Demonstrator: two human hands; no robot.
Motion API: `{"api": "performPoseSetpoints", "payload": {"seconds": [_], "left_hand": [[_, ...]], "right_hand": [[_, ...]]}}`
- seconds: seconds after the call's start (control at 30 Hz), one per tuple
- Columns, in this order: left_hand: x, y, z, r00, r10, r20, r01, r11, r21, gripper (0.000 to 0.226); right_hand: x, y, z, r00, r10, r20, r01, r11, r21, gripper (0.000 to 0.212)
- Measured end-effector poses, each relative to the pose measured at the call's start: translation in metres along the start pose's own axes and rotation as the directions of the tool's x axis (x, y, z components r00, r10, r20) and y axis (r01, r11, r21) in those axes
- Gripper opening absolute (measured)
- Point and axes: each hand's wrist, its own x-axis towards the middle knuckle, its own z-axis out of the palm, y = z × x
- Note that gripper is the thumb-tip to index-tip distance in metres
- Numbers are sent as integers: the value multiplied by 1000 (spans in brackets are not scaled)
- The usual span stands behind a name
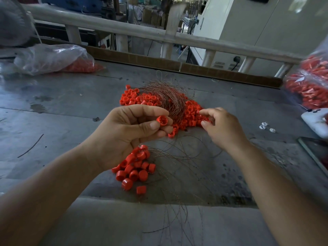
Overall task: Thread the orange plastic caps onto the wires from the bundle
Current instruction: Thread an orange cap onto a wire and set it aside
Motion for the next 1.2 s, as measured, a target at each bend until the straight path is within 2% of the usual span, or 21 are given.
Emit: {"api": "performPoseSetpoints", "payload": {"seconds": [0.13,0.3,0.43,0.6,0.8,0.87,0.97,1.2], "left_hand": [[0,0,0,1000,0,11,0,1000,8,26],[0,0,-2,1000,5,24,-5,1000,18,24],[0,-1,-1,1000,3,20,-3,1000,27,24],[1,-2,-1,1000,4,17,-4,999,33,23],[0,-2,-1,1000,-4,18,3,999,46,27],[0,-2,0,1000,-6,17,5,999,47,26],[0,-2,0,1000,-9,16,8,999,43,25],[-1,-2,0,1000,-17,19,15,997,70,25]], "right_hand": [[5,8,2,997,56,48,-49,991,-128,51],[6,17,0,986,146,85,-126,971,-202,52],[4,12,0,992,110,69,-104,991,-86,43],[3,5,-4,995,102,-17,-101,991,90,37],[-2,-6,-8,998,70,-3,-66,953,296,14],[-5,-9,-8,999,27,26,-34,944,328,15],[-7,-11,-6,999,-35,28,26,957,287,15],[-8,-16,-12,998,-28,-58,51,898,437,23]]}}
